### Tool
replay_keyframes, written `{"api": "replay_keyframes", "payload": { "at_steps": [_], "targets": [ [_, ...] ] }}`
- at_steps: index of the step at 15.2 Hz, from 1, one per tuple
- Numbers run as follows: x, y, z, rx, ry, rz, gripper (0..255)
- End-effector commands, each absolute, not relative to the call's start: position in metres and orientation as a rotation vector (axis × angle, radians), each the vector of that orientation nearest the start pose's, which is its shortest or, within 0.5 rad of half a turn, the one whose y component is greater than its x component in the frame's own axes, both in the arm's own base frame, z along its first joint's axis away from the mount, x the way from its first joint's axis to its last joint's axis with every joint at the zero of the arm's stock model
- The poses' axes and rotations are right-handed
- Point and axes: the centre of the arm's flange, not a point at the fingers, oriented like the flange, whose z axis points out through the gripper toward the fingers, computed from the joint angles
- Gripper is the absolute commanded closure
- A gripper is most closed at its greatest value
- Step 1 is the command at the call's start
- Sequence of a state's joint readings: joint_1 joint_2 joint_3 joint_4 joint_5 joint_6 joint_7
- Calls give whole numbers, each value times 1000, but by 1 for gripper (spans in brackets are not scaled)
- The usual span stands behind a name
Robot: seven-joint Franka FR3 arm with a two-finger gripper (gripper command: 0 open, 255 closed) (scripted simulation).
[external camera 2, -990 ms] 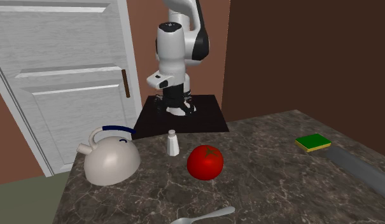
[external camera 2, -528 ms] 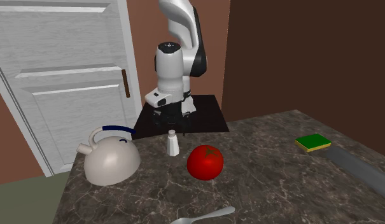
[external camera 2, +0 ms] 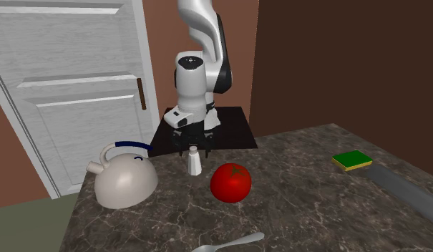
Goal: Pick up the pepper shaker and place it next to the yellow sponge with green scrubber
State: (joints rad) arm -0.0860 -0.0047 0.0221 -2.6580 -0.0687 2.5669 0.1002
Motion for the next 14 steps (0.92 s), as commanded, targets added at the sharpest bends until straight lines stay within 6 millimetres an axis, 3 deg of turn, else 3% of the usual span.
{"api": "replay_keyframes", "payload": {
  "at_steps": [1,3,4,14],
  "targets": [
    [412,-25,234,-3171,166,136,0],
    [412,-25,235,-3171,166,136,0],
    [412,-25,235,-3171,166,136,255],
    [412,-25,240,-3171,166,136,255]
  ]
}}
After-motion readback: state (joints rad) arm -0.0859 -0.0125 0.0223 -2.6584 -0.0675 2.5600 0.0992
